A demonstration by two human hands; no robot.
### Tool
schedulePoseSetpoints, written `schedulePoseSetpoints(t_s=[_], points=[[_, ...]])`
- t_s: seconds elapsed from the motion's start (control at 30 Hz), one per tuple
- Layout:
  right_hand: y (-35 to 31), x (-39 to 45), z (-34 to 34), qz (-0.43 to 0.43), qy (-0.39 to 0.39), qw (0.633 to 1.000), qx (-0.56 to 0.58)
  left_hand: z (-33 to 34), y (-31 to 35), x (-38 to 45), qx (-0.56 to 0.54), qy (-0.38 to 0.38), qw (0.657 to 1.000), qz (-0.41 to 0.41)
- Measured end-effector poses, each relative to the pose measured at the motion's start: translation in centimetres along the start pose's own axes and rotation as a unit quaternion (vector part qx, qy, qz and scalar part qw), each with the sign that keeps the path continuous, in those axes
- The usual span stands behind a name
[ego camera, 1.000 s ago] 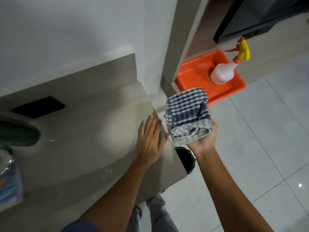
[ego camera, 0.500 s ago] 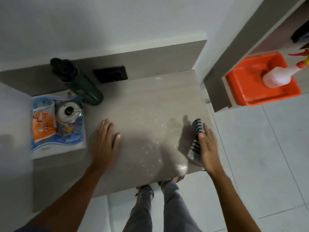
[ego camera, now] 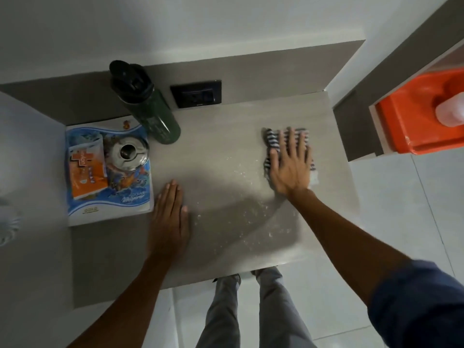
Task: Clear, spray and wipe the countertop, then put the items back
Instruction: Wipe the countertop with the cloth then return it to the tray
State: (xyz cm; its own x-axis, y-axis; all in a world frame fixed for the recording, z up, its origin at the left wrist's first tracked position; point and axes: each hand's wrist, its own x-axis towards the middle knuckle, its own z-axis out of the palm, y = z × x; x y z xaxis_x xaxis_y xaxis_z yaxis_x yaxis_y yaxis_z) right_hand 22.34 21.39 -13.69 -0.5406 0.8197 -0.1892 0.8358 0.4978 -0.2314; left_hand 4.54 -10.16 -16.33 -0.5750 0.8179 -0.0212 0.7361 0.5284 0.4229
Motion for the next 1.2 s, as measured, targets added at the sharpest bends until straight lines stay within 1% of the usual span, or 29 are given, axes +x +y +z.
schedulePoseSetpoints(t_s=[0.07,0.13,0.23,0.3,0.37,0.43,0.5,0.57,0.63,0.73,0.8,0.87,0.93,1.03,1.2], points=[[-3.8,1.2,0.6,-0.069,-0.019,0.997,-0.002,0.1,0.1,0.3,-0.018,-0.008,1.000,-0.017],[-7.6,0.9,1.7,-0.106,-0.035,0.994,0.004,0.2,0.0,0.3,-0.021,-0.002,1.000,-0.016],[-11.4,-2.6,3.7,-0.135,-0.037,0.990,0.001,0.5,-0.1,0.3,-0.016,0.017,1.000,-0.007],[-12.2,-6.7,5.1,-0.170,-0.042,0.984,0.007,0.7,-0.1,0.1,0.003,0.039,0.999,0.004],[-11.6,-11.8,6.5,-0.189,-0.051,0.981,0.009,0.9,0.0,0.0,0.009,0.051,0.999,0.010],[-9.8,-16.9,7.5,-0.186,-0.054,0.981,0.002,0.8,0.1,0.0,0.003,0.046,0.999,0.004],[-6.7,-20.6,7.5,-0.162,-0.053,0.985,-0.009,0.8,0.1,0.1,0.005,0.044,0.999,0.004],[-2.8,-22.2,6.7,-0.110,-0.049,0.993,-0.013,0.7,0.0,0.1,0.010,0.042,0.999,0.005],[1.2,-21.9,5.3,-0.044,-0.037,0.998,-0.016,0.7,0.1,0.0,0.012,0.038,0.999,0.002],[5.7,-19.0,3.2,0.035,-0.013,0.999,-0.011,0.6,0.2,0.0,0.009,0.035,0.999,0.004],[6.9,-15.7,2.3,0.065,-0.004,0.998,-0.009,0.5,0.3,-0.1,0.006,0.033,0.999,0.002],[6.4,-12.2,1.7,0.080,-0.001,0.997,-0.004,0.4,0.4,-0.1,0.003,0.033,0.999,-0.004],[4.6,-9.2,1.7,0.075,0.004,0.997,-0.005,0.4,0.5,-0.1,-0.008,0.037,0.999,-0.009],[0.3,-6.7,2.1,0.036,0.008,0.999,-0.007,0.5,0.4,0.0,-0.025,0.053,0.998,0.003],[-8.1,-7.6,4.4,-0.063,-0.001,0.998,0.006,0.7,0.3,-0.1,-0.044,0.068,0.997,0.000]])
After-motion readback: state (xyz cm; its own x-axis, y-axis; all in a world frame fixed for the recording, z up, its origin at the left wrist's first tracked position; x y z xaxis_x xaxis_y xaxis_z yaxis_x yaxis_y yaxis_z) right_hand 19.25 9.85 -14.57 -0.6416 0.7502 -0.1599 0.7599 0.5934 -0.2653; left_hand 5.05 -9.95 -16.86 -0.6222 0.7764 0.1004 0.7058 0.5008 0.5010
